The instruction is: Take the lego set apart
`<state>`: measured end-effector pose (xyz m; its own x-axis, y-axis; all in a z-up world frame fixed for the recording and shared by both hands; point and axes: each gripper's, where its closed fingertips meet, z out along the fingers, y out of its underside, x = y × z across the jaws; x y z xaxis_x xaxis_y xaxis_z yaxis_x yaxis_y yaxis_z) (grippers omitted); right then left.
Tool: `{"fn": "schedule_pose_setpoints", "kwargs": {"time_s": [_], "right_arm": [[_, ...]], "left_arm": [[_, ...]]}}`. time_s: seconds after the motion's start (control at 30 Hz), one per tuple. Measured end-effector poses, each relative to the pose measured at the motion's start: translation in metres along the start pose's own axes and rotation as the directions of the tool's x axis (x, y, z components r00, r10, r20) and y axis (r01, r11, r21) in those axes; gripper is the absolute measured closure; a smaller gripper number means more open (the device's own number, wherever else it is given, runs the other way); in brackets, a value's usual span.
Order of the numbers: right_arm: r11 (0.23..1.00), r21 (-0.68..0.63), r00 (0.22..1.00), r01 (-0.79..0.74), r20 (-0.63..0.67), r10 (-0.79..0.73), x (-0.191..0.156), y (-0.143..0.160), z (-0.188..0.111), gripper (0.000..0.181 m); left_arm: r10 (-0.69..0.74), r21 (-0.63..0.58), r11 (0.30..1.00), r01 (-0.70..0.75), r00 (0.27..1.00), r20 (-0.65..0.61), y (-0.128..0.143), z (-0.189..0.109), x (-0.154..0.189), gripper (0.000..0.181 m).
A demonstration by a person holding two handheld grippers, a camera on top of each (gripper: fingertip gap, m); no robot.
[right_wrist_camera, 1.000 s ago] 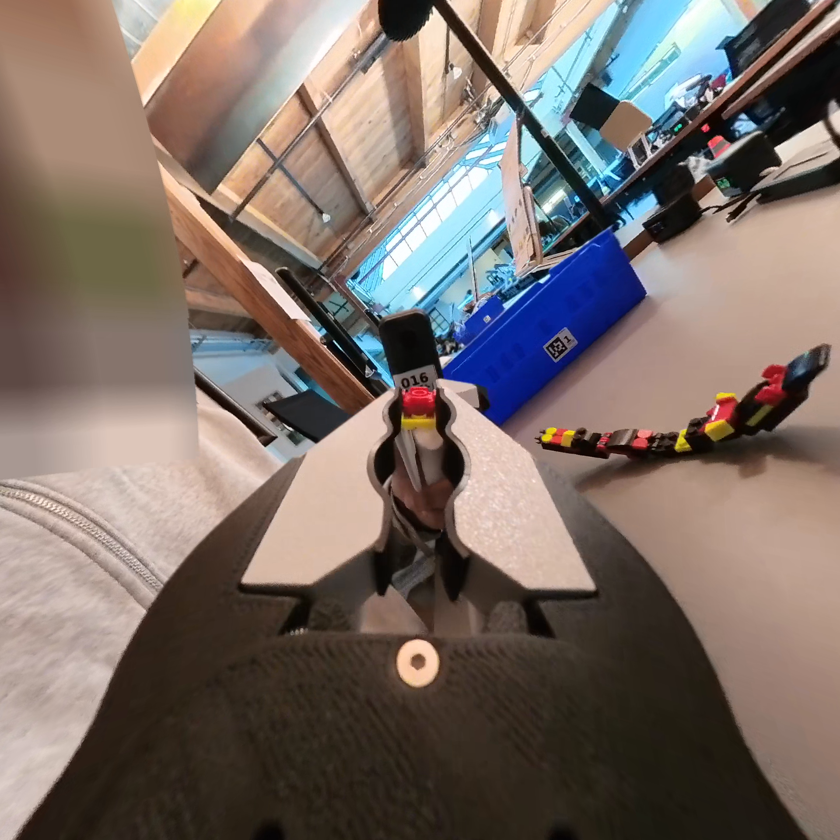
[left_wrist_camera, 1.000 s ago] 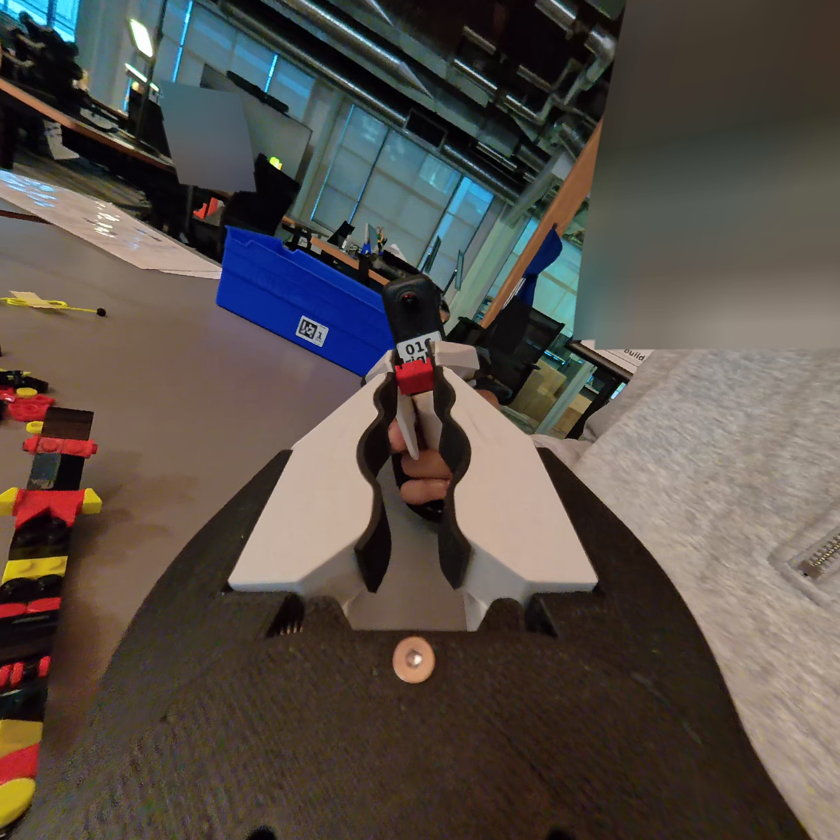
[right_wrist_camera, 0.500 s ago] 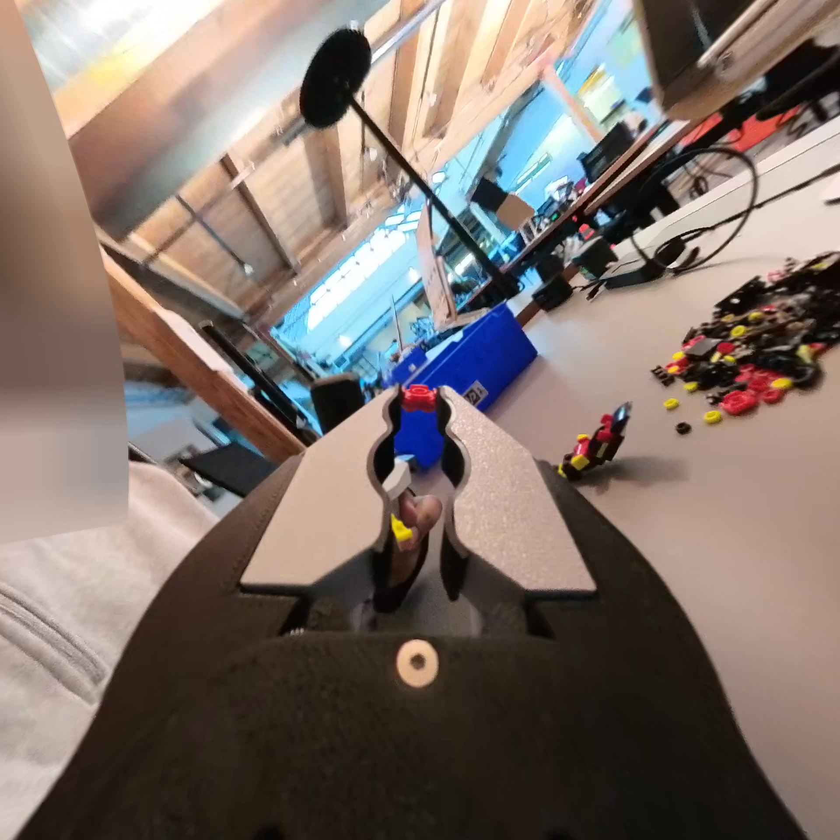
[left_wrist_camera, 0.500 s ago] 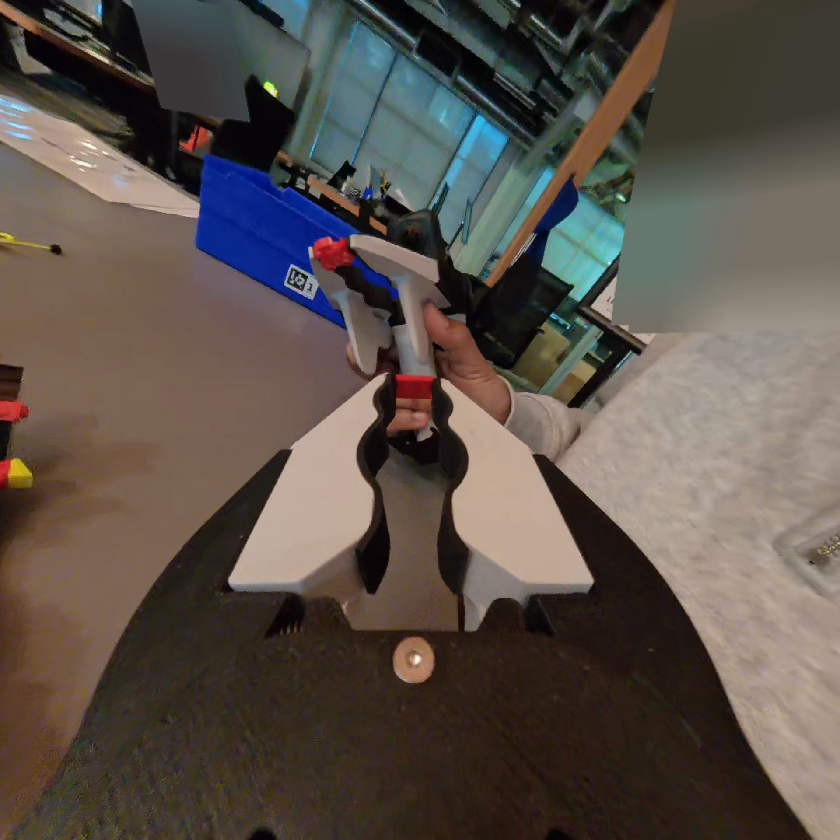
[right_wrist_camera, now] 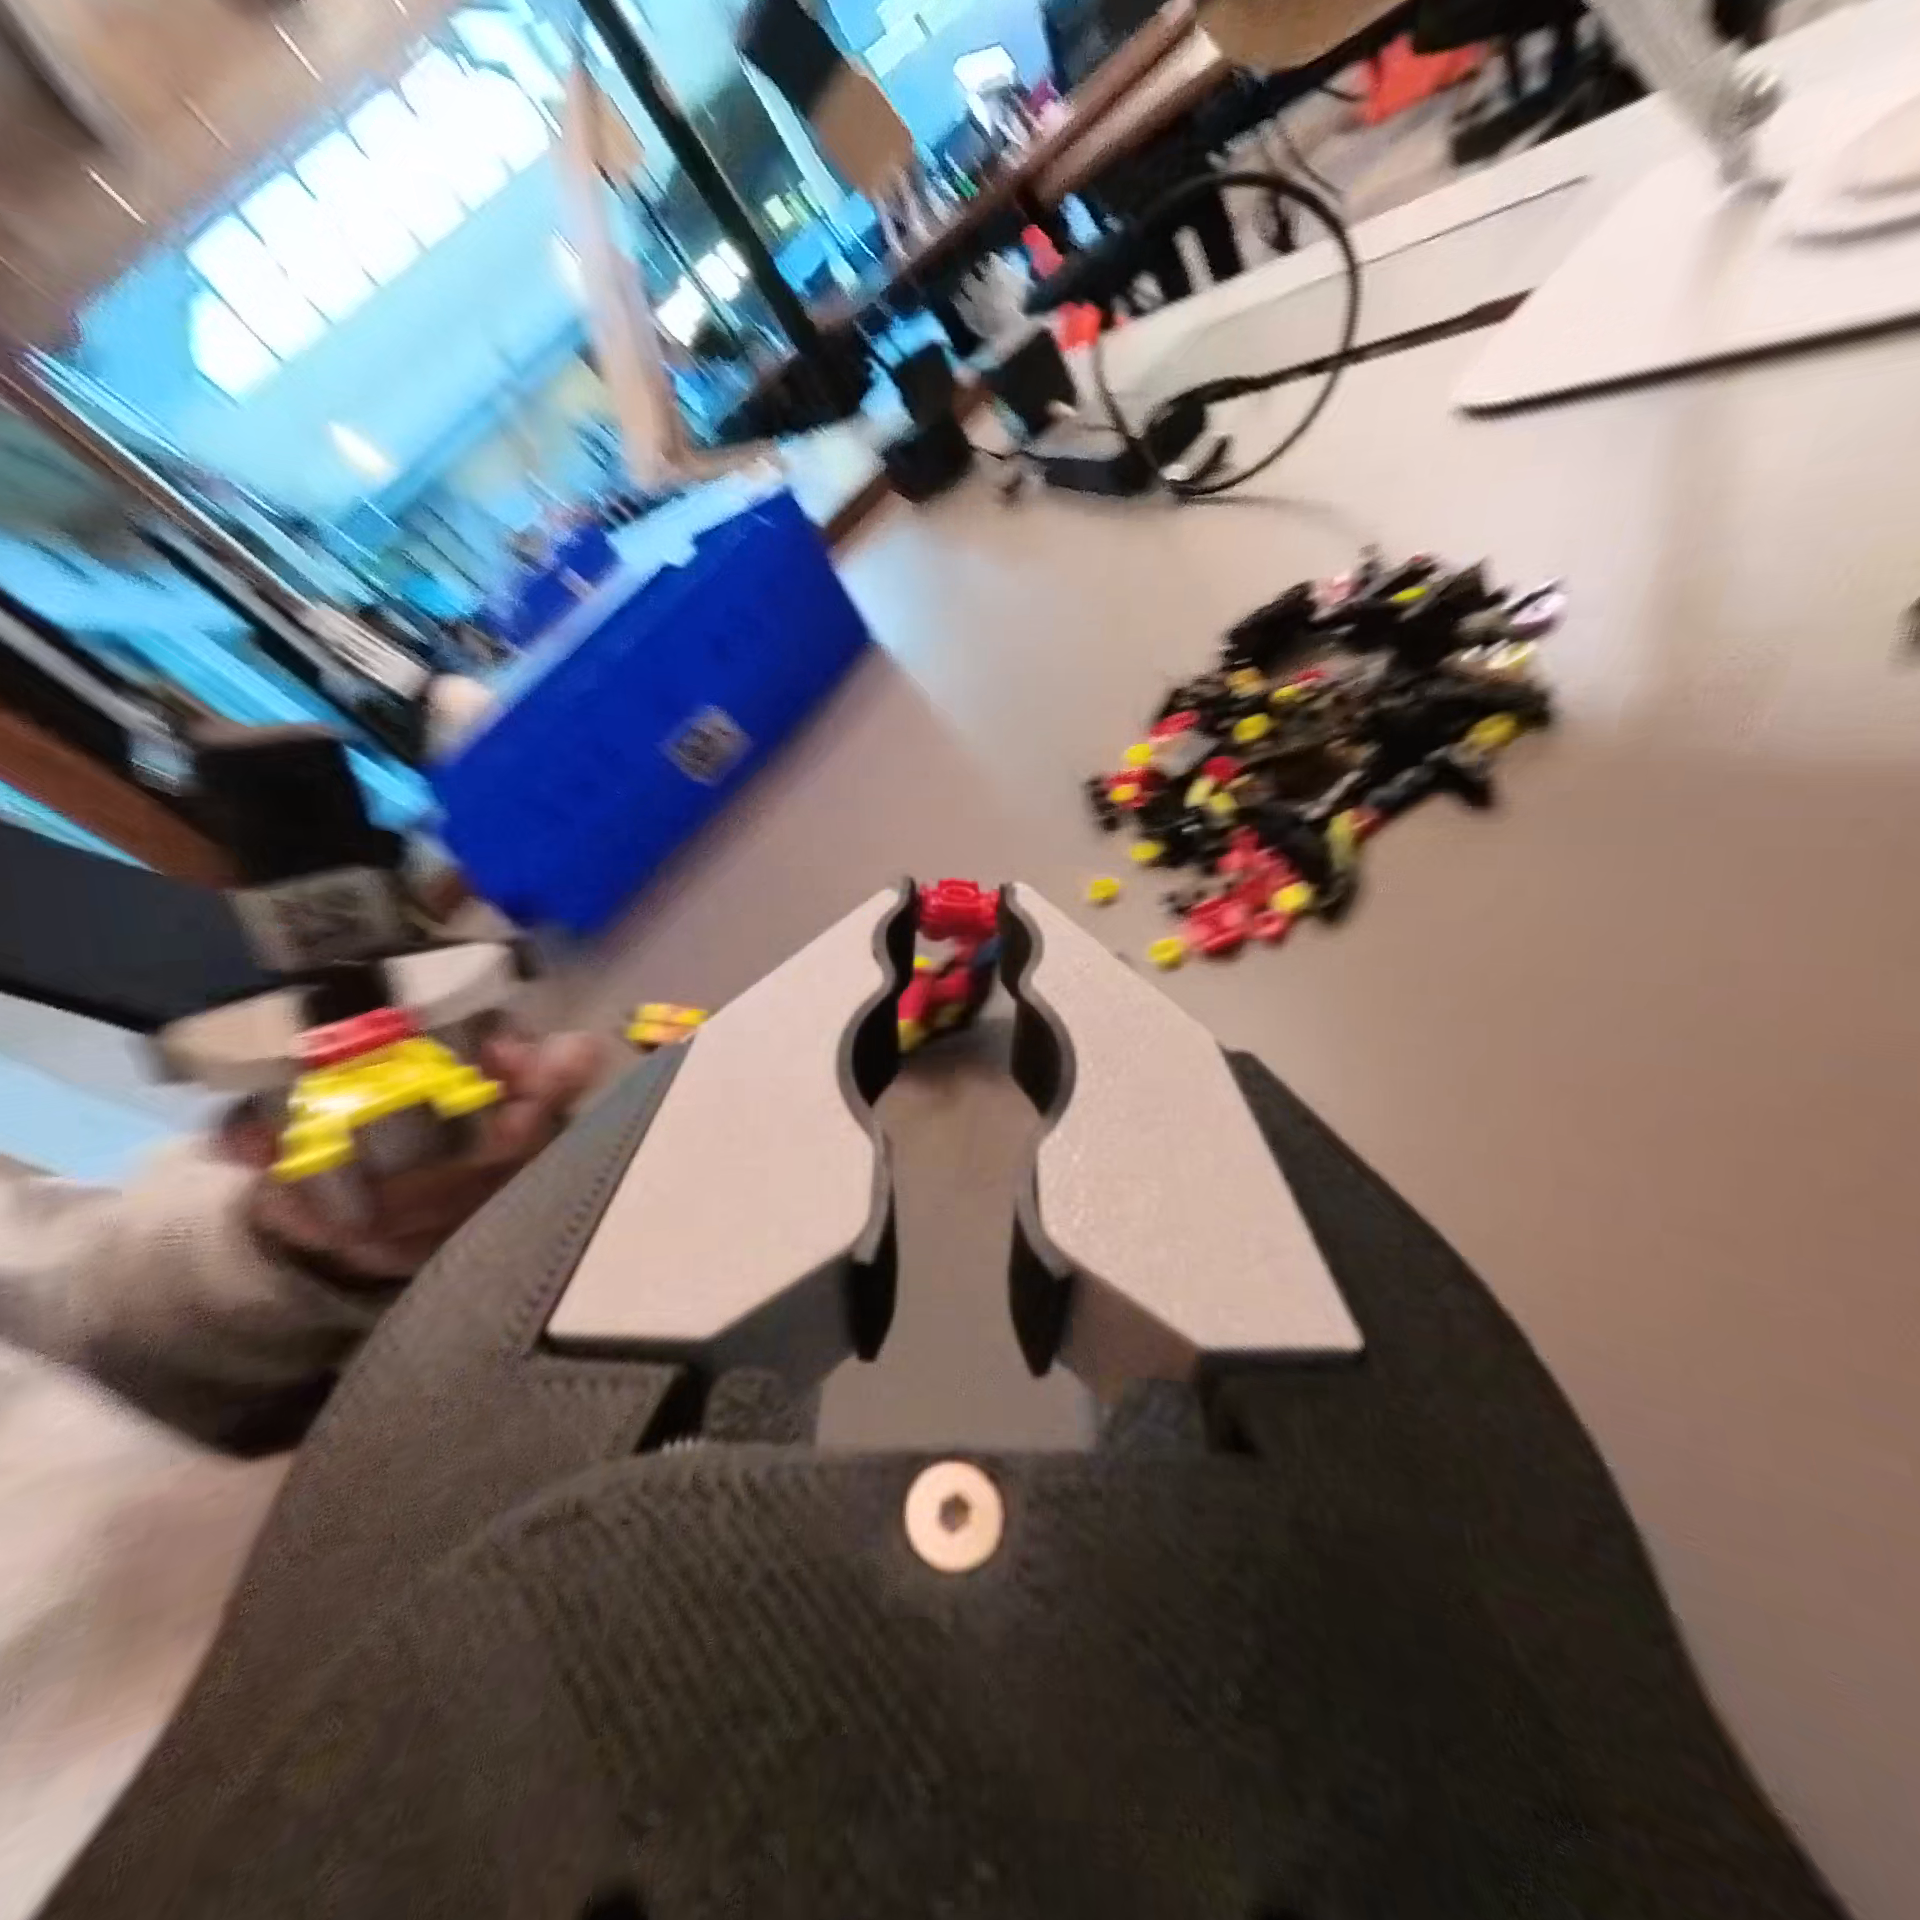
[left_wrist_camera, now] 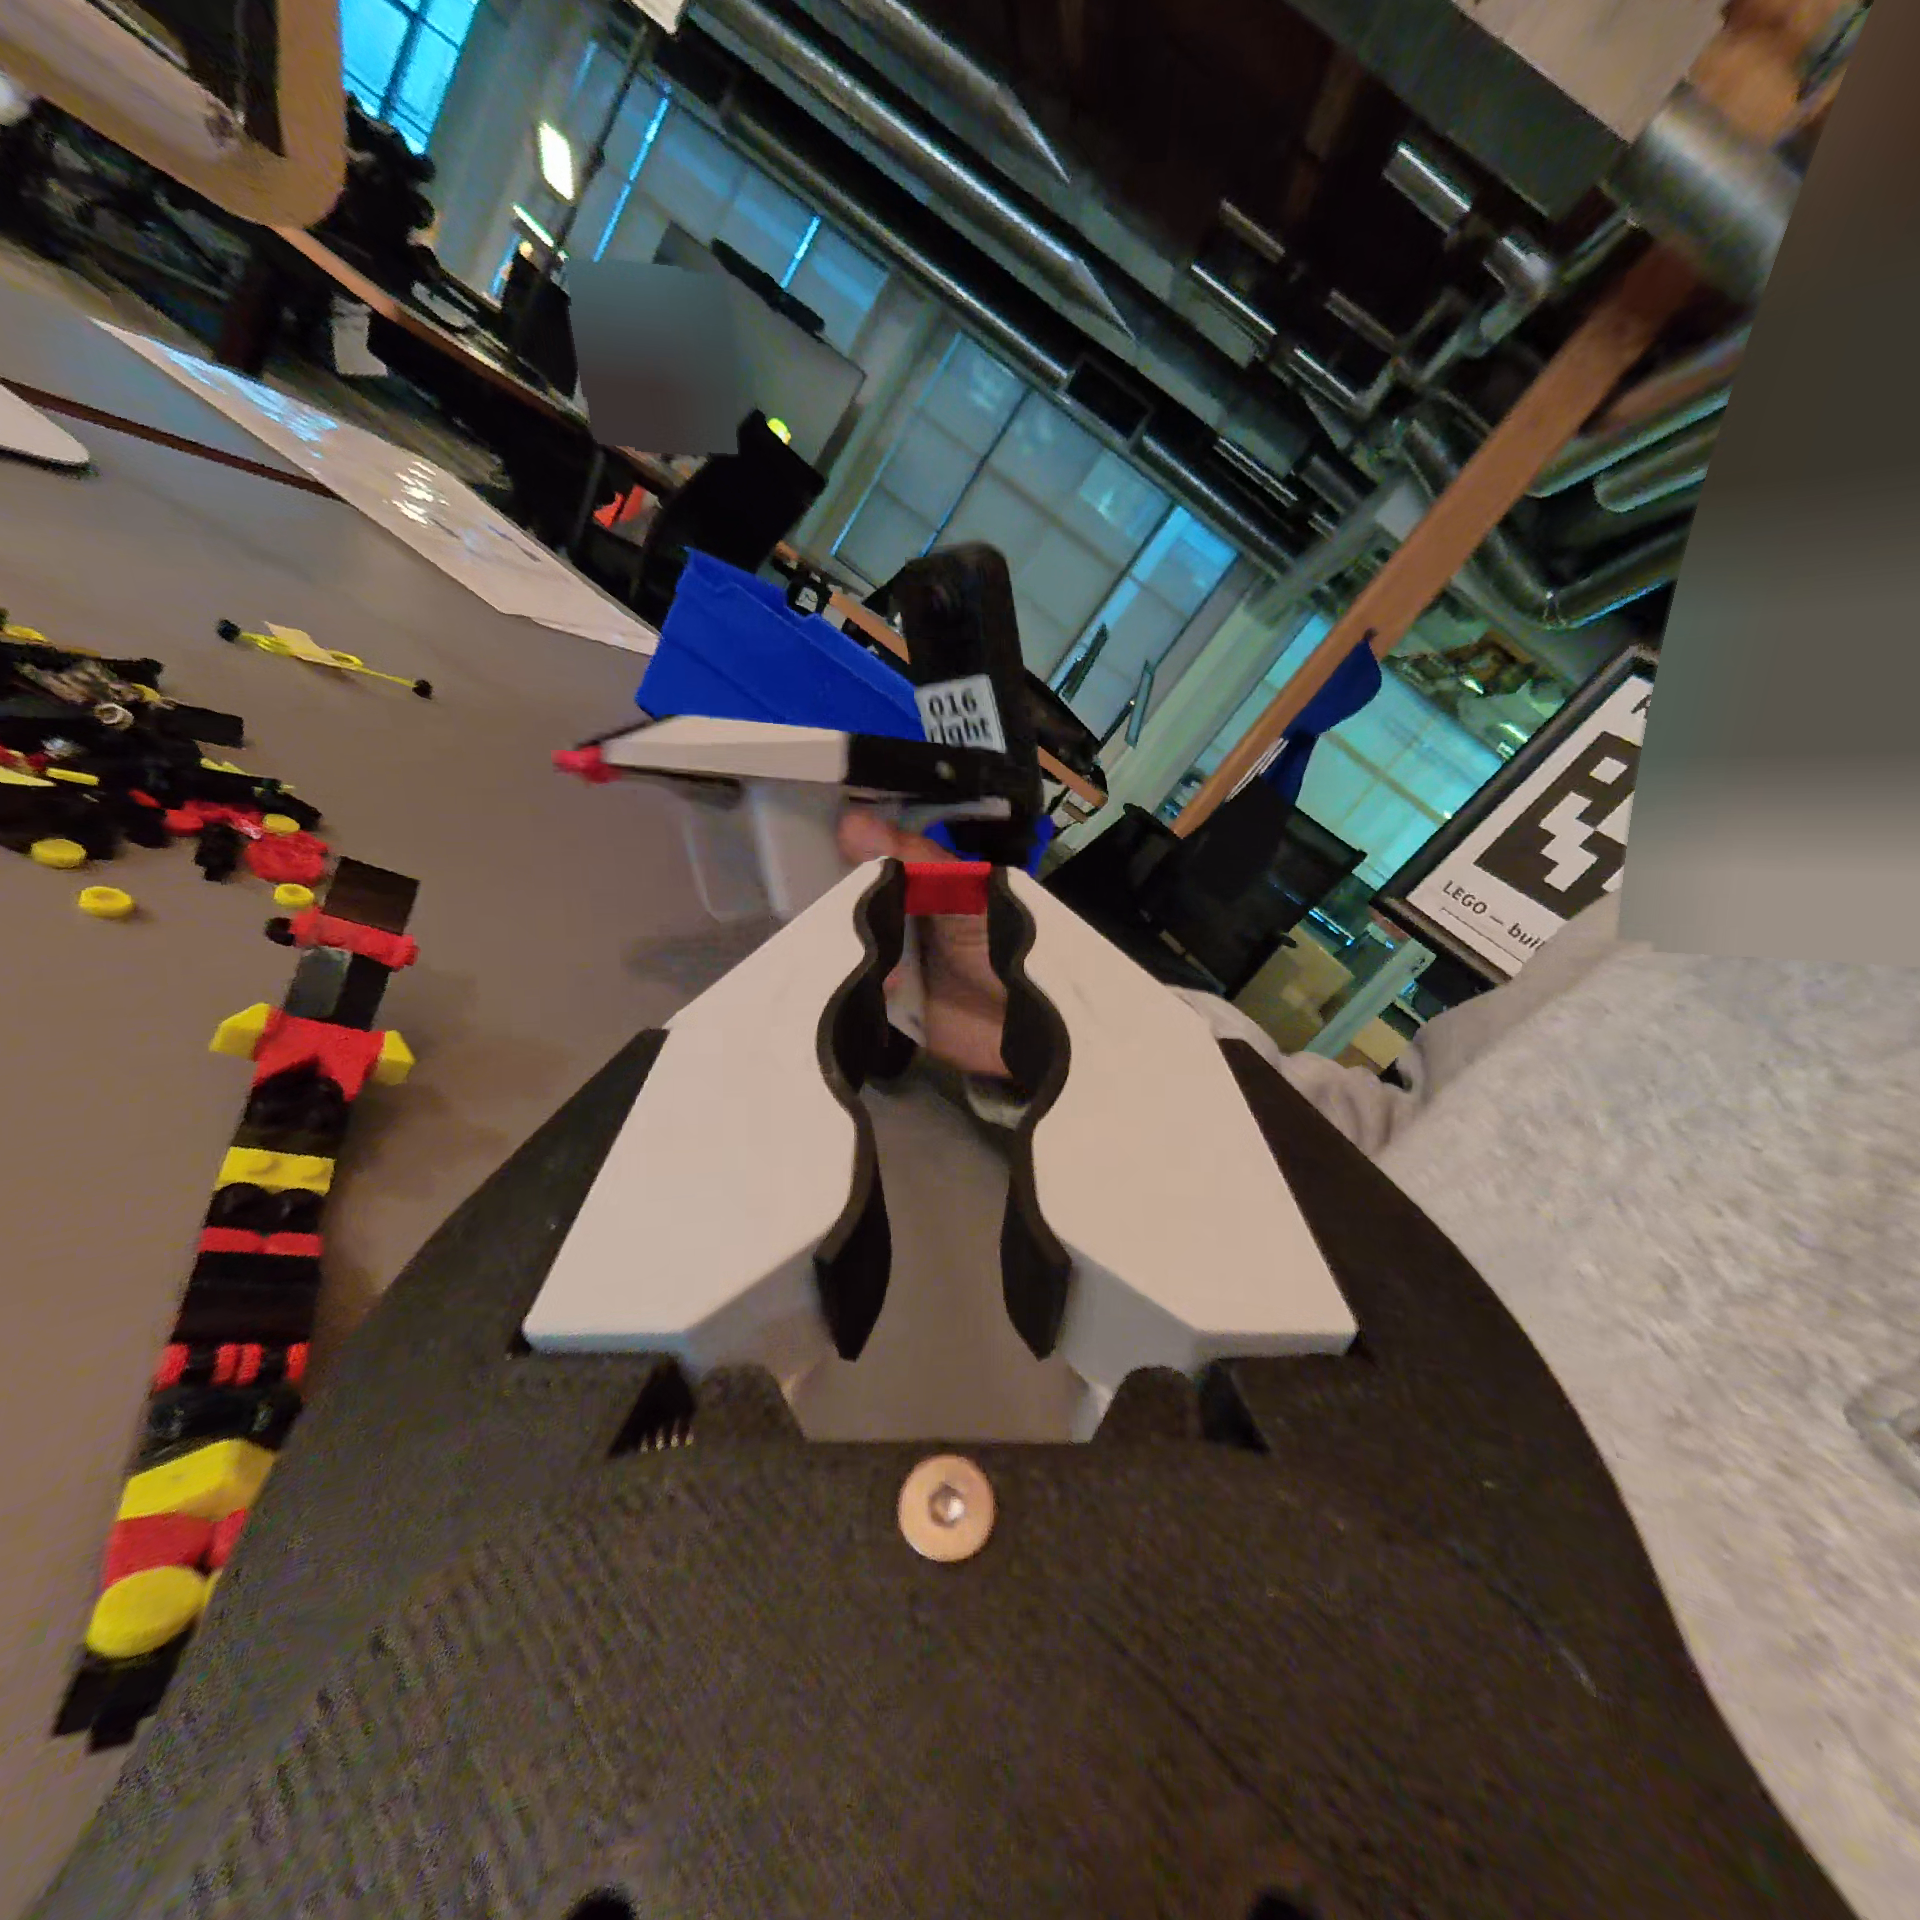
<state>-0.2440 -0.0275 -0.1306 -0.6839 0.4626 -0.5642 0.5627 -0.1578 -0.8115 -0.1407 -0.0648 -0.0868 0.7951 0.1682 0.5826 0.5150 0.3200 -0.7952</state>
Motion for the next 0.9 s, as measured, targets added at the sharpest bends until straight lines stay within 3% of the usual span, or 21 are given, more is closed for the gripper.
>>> {"fn": "schedule_pose_setpoints", "kwargs": {"time_s": [0.13, 0.27, 0.33, 0.4, 0.5, 0.6, 0.77, 0.9], "right_arm": [[0.973, -0.140, 0.963, 0.182, -0.172, -0.205, 0.043, -0.008, 0.032, 0.168], [0.972, -0.145, 0.955, 0.185, -0.206, -0.212, 0.057, -0.018, 0.047, 0.165], [0.973, -0.156, 0.957, 0.169, -0.211, -0.200, 0.059, -0.017, 0.048, 0.146], [0.980, -0.072, 0.956, 0.184, -0.220, -0.195, 0.054, -0.028, 0.039, 0.146], [0.980, 0.043, 0.965, 0.192, -0.191, -0.180, 0.035, -0.043, 0.015, 0.144], [0.962, 0.143, 0.971, 0.232, -0.090, -0.221, -0.006, -0.047, -0.017, 0.144], [0.902, 0.247, 0.928, 0.355, 0.023, -0.371, -0.069, -0.018, -0.054, 0.147], [0.852, 0.210, 0.866, 0.479, 0.043, -0.498, -0.084, 0.003, -0.053, 0.149]], "left_arm": [[-0.009, 0.016, 1.000, 0.009, 1.000, 0.000, -0.002, -0.003, -0.003, 0.165], [0.003, 0.018, 1.000, -0.003, 1.000, 0.000, -0.002, -0.005, -0.003, 0.165], [0.011, 0.006, 1.000, -0.011, 1.000, -0.005, 0.001, -0.004, -0.002, 0.165], [0.012, -0.009, 1.000, -0.012, 1.000, -0.011, 0.004, -0.002, -0.001, 0.165], [0.009, -0.010, 1.000, -0.009, 1.000, -0.015, 0.005, -0.002, -0.001, 0.165], [0.008, 0.002, 1.000, -0.008, 1.000, -0.008, 0.003, -0.004, -0.003, 0.165], [-0.006, 0.003, 1.000, 0.006, 1.000, -0.013, 0.005, -0.003, -0.006, 0.166], [-0.032, -0.003, 0.999, 0.032, 0.999, -0.024, 0.009, -0.001, -0.006, 0.166]]}}
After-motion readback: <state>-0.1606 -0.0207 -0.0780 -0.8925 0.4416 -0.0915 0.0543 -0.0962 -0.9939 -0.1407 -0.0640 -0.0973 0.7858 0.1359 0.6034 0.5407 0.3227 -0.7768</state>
